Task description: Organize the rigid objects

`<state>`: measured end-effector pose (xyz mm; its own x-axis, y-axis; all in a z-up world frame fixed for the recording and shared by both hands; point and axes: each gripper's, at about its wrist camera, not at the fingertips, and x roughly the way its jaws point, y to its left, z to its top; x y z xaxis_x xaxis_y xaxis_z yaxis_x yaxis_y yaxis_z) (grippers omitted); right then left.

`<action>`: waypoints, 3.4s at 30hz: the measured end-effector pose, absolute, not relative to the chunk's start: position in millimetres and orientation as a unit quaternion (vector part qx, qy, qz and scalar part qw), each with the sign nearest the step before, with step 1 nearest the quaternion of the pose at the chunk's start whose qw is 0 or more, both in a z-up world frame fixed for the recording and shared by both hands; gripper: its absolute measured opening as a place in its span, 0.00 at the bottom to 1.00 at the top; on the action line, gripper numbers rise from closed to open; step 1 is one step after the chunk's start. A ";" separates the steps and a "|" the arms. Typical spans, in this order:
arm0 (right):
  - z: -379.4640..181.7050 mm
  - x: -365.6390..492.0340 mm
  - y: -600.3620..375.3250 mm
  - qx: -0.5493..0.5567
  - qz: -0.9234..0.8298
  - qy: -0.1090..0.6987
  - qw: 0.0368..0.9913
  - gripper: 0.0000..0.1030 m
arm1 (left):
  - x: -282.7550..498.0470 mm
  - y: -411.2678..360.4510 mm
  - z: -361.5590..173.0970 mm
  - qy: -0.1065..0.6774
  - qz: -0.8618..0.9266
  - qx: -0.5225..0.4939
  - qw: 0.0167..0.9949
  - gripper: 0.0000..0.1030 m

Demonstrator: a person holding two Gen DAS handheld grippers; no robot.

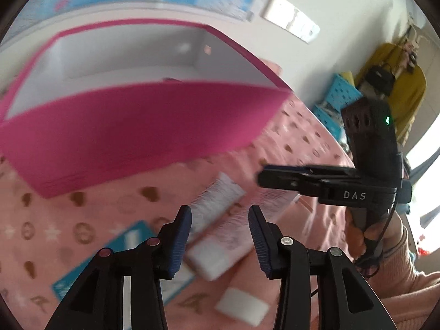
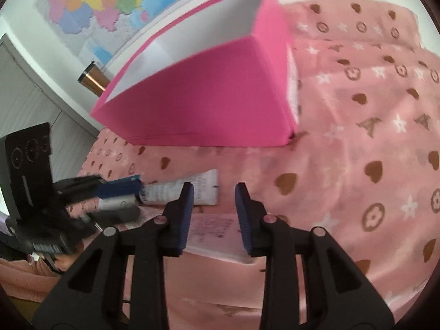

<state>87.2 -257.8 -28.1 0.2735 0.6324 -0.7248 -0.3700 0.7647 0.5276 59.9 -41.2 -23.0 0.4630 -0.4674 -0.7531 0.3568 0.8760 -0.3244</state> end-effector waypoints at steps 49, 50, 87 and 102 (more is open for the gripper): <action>-12.0 75.4 -232.3 0.106 0.336 0.481 0.803 0.45 | 70.1 -36.1 -40.0 0.499 -0.208 -0.117 0.833 0.46; -9.1 74.6 -233.2 0.109 0.335 0.477 0.805 0.45 | 69.7 -36.6 -38.5 0.497 -0.209 -0.118 0.834 0.46; 70.3 135.9 -241.8 0.069 0.303 0.400 0.862 0.45 | 144.5 -59.3 51.7 0.401 -0.191 -0.062 0.894 0.46; 64.6 134.9 -258.7 0.084 0.272 0.398 0.872 0.46 | 147.1 -57.3 35.1 0.407 -0.202 -0.068 0.888 0.46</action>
